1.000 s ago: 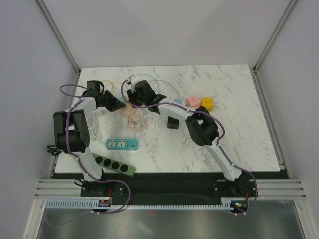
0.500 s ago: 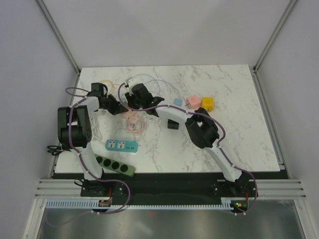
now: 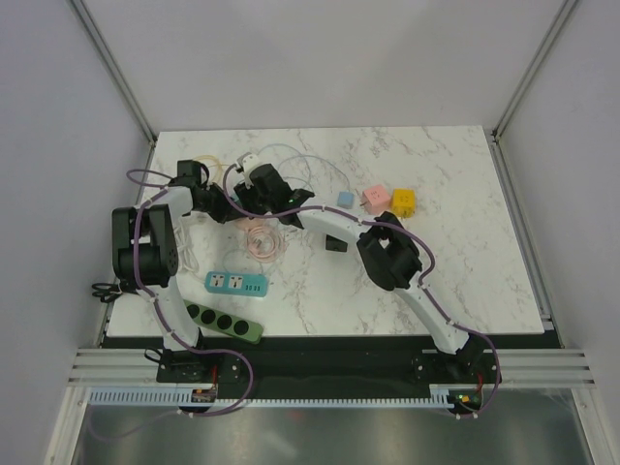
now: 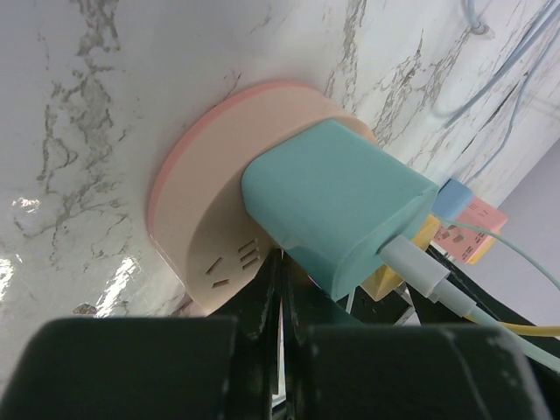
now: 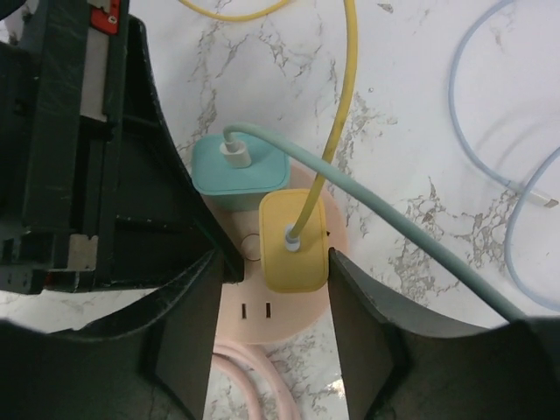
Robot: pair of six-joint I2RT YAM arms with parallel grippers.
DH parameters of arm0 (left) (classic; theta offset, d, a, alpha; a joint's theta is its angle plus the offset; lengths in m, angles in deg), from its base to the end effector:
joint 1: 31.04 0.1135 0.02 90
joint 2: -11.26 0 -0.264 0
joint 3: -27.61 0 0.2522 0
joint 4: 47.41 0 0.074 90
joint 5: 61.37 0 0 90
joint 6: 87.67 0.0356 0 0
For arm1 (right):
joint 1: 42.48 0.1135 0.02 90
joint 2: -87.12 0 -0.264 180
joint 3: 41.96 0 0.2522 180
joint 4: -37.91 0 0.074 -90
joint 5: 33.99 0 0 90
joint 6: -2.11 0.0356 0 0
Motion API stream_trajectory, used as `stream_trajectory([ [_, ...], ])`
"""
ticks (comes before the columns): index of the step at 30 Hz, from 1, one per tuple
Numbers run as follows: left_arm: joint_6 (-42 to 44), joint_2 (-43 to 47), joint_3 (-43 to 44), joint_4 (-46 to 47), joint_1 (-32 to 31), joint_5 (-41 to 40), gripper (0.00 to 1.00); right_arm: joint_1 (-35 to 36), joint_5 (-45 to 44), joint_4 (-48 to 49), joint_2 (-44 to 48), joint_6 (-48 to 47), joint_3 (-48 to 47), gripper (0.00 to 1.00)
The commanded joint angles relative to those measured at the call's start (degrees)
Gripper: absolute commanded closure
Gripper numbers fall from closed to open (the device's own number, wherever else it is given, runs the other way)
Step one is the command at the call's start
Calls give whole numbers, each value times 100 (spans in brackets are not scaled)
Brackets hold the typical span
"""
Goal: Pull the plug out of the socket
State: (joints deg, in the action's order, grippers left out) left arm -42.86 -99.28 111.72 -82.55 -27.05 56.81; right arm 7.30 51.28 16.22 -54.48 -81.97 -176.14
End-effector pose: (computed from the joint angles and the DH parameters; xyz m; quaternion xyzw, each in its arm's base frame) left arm 0.3889 0.0103 0.1558 -0.3369 0.8798 -0.3047 0.1399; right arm 0.3720 0.4354 0.1917 -0.3023 0.8069 0.2051 0.4643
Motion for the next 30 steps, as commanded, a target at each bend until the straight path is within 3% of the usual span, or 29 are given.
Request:
stream_trajectory([
  [1, 37, -134, 155, -111, -21, -261, 98, 41, -27, 36, -219, -20, -359, 43],
  [5, 28, -152, 164, -138, -21, -278, 98, 41, -72, 19, -377, -46, -535, 51],
  [10, -16, -134, 164, -217, -21, -366, 98, 41, -151, 10, -518, -81, -658, 68],
  [11, -16, -143, 164, -234, -30, -427, 98, 41, -168, -68, -579, -116, -763, 74],
  [12, -25, -152, 164, -252, -30, -454, 98, 49, -177, -130, -597, -125, -833, 94],
  [13, -60, -152, 164, -295, -21, -489, 98, 41, -186, -191, -606, -125, -930, 100],
  [16, -139, -178, 164, -375, -21, -577, 98, 14, 67, -245, -422, 233, -878, 100],
  [18, -148, -213, 198, -427, -21, -665, 98, -73, 1007, 140, -167, 936, -624, 100],
  [22, -122, -231, 260, -594, -30, -876, 98, -30, 1212, 230, -26, 1254, -728, 100],
  [26, -87, -284, 313, -718, -47, -1060, 98, 154, 291, -261, 53, 588, -816, 100],
  [30, -87, -310, 366, -770, -91, -1096, 98, 523, -1202, -535, 71, -545, -808, 100],
])
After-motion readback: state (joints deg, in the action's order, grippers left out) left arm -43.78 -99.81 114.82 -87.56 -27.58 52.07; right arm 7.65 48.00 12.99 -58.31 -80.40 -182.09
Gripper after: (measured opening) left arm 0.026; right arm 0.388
